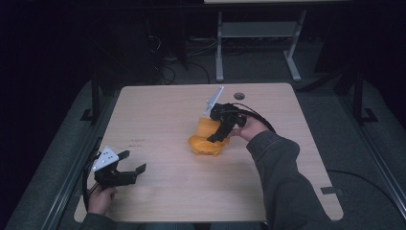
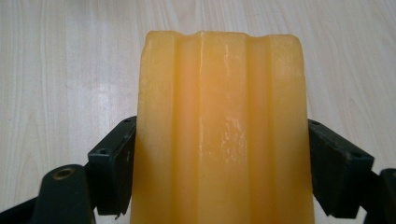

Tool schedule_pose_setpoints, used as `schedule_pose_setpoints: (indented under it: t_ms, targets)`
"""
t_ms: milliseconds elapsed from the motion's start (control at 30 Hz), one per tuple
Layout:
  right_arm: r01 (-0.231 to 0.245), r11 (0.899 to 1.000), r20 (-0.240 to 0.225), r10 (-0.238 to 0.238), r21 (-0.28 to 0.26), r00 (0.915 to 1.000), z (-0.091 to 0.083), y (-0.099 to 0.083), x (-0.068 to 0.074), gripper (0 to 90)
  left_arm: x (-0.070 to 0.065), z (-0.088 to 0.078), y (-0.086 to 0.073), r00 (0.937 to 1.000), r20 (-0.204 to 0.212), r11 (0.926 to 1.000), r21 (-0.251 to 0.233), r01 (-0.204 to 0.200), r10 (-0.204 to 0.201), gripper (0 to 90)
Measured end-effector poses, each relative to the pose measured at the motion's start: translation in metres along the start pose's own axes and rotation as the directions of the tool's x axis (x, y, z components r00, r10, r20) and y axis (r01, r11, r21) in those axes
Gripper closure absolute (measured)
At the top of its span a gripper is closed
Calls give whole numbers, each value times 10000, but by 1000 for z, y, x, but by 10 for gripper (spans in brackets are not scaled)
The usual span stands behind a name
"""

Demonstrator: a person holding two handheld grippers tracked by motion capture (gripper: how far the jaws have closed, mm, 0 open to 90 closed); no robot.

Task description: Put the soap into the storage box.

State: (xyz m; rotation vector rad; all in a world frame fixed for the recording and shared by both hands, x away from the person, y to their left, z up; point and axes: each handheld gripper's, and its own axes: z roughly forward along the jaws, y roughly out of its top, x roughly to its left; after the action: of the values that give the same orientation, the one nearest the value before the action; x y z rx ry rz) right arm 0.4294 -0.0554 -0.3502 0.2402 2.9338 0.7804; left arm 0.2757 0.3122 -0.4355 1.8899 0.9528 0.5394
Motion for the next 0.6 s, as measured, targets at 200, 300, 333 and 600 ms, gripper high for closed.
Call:
schedule_pose_setpoints:
  t_ms: [200, 300, 333, 600]
  targets:
    - [77, 10000, -47, -77, 33, 10000, 8, 2, -1, 207, 0, 0, 0, 10000, 1, 10000, -5, 26, -26, 141]
    - [66, 10000, -161, -66, 28, 9998, 13, 2, -1, 206, 0, 0, 0, 10000, 5, 10000, -8, -5, 5, 141]
    - [29, 10000, -163, -29, 3, 9999, 14, 2, -1, 206, 0, 0, 0, 10000, 6, 10000, -4, -4, 4, 141]
    - [41, 9998, -357, -34, 183, 9994, 29, 1, -1, 206, 0, 0, 0, 10000, 15, 10000, 1, -19, 19, 141]
